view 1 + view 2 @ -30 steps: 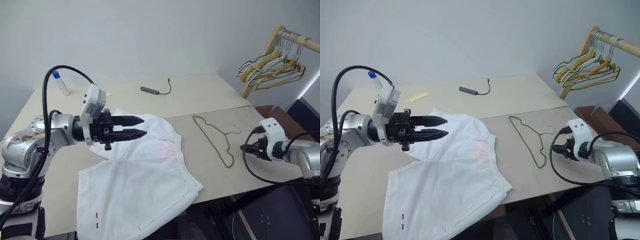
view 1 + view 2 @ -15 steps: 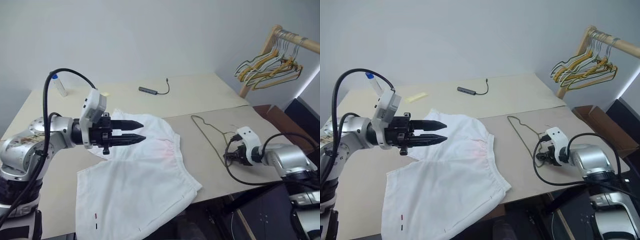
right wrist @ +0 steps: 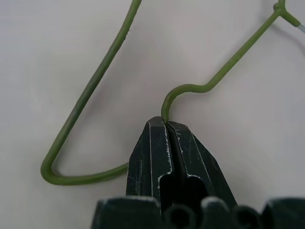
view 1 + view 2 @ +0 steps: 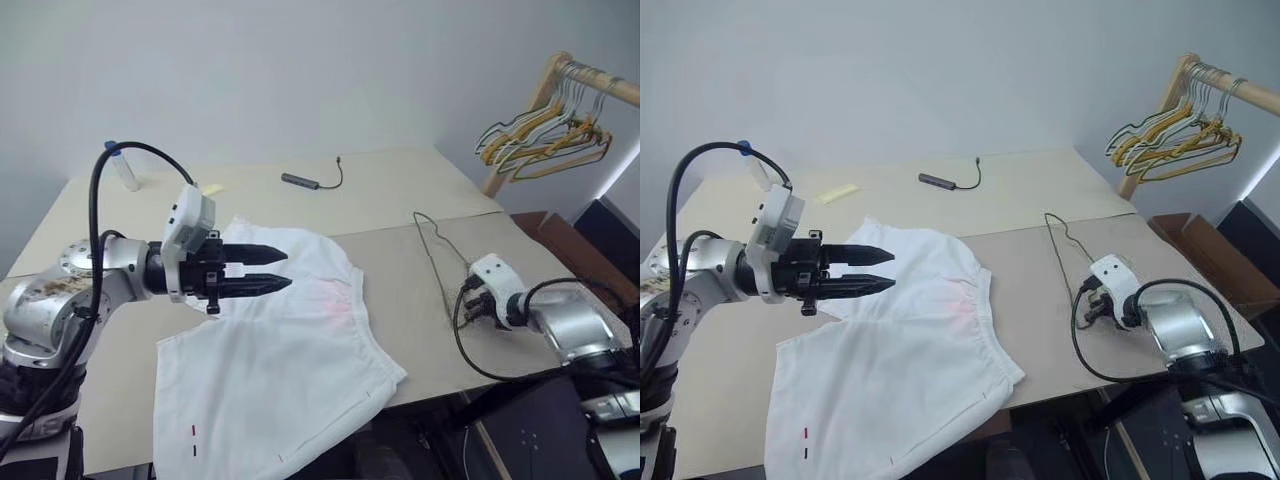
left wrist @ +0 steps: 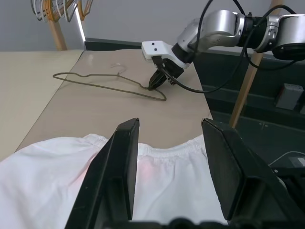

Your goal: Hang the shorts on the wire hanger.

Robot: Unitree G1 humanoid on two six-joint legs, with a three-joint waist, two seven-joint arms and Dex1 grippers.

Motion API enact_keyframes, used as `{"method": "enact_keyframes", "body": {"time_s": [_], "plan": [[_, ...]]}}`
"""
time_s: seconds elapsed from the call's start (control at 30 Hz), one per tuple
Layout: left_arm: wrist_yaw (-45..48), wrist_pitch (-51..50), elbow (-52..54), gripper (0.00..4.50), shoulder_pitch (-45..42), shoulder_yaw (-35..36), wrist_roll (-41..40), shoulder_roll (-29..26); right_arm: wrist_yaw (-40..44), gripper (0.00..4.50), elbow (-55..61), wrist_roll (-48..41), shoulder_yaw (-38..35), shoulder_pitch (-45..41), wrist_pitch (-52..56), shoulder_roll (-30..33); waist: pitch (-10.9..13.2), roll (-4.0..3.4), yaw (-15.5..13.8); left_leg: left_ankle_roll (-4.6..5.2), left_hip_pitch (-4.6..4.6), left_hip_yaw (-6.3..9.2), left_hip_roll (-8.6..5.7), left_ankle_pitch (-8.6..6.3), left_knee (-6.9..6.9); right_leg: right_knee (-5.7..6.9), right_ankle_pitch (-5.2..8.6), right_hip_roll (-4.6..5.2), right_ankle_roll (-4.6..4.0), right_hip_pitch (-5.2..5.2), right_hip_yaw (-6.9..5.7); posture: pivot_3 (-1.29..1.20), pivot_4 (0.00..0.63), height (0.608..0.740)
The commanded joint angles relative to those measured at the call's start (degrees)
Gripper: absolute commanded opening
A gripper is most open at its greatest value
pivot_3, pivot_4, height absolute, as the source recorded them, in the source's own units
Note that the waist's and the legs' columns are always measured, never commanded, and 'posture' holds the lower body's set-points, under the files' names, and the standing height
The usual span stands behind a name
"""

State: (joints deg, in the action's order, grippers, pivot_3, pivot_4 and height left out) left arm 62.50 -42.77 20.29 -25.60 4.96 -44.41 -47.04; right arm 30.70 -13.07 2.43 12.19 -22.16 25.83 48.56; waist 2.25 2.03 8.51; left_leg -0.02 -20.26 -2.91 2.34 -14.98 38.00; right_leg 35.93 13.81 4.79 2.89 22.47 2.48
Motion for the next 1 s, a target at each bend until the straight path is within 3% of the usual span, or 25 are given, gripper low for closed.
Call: {"method": "enact_keyframes", "body": {"time_s": [0.03, 0.2, 0.37, 0.6, 0.87, 1.0], "plan": [[-1.7, 1.9, -3.2, 2.25, -4.2, -1.5, 2.3, 2.2, -7.7, 0.02, 3.0, 11.9, 0.5, -1.6, -27.3, 5.9, 0.1, -0.13, 0.1, 0.00, -0.02, -0.01, -0.04, 0.00, 0.00, 0.01, 0.00, 0.02, 0.02, 0.03, 0.02, -0.15, 0.000, 0.740], [-3.5, 0.0, -12.9, 2.25, -14.0, -5.7, 6.9, 5.0, -17.9, 0.02, -0.9, 30.9, 6.0, -5.3, -53.5, 13.3, 0.1, -0.12, 1.3, 0.00, -0.03, 0.01, -0.03, 0.00, -0.01, 0.04, 0.01, 0.00, 0.04, 0.10, 0.04, -0.19, 0.000, 0.740], [0.7, -1.2, -22.8, 2.25, -22.1, -11.3, 10.9, 5.9, -27.4, 0.02, -3.3, 42.0, 7.2, -9.6, -63.7, 13.9, 0.1, -0.11, 2.8, 0.00, -0.04, 0.01, -0.10, 0.00, -0.02, 0.01, 0.01, 0.07, 0.08, 0.10, 0.11, -0.21, 0.000, 0.740], [10.0, 1.2, -29.7, 2.25, -26.2, -20.9, 18.0, 7.1, -27.5, 0.02, -1.1, 41.8, 4.4, -10.6, -64.1, 11.9, 0.1, -0.11, 5.5, 0.02, -0.04, 0.22, -0.40, -0.01, -0.02, 0.03, 0.04, 0.42, 0.20, 0.04, 0.15, -0.24, 0.000, 0.740], [13.9, 5.0, -31.6, 2.25, -26.7, -29.1, 27.7, 7.9, -25.2, 0.02, 1.9, 41.0, 1.8, -10.6, -63.2, 11.3, 0.1, -0.11, 7.2, 0.03, 0.02, 0.62, -0.47, -0.01, -0.02, 0.04, 0.09, 0.47, 0.35, -0.06, 0.14, -0.25, 0.000, 0.740], [12.4, 4.8, -32.8, 1.37, -26.9, -28.8, 29.8, 9.4, -24.9, 0.00, 2.5, 41.1, 0.8, -10.8, -63.3, 10.5, 0.1, -0.10, 7.9, 0.03, 0.01, 0.67, -0.47, -0.01, -0.02, 0.05, 0.09, 0.47, 0.35, -0.06, 0.12, -0.25, 0.000, 0.740]]}}
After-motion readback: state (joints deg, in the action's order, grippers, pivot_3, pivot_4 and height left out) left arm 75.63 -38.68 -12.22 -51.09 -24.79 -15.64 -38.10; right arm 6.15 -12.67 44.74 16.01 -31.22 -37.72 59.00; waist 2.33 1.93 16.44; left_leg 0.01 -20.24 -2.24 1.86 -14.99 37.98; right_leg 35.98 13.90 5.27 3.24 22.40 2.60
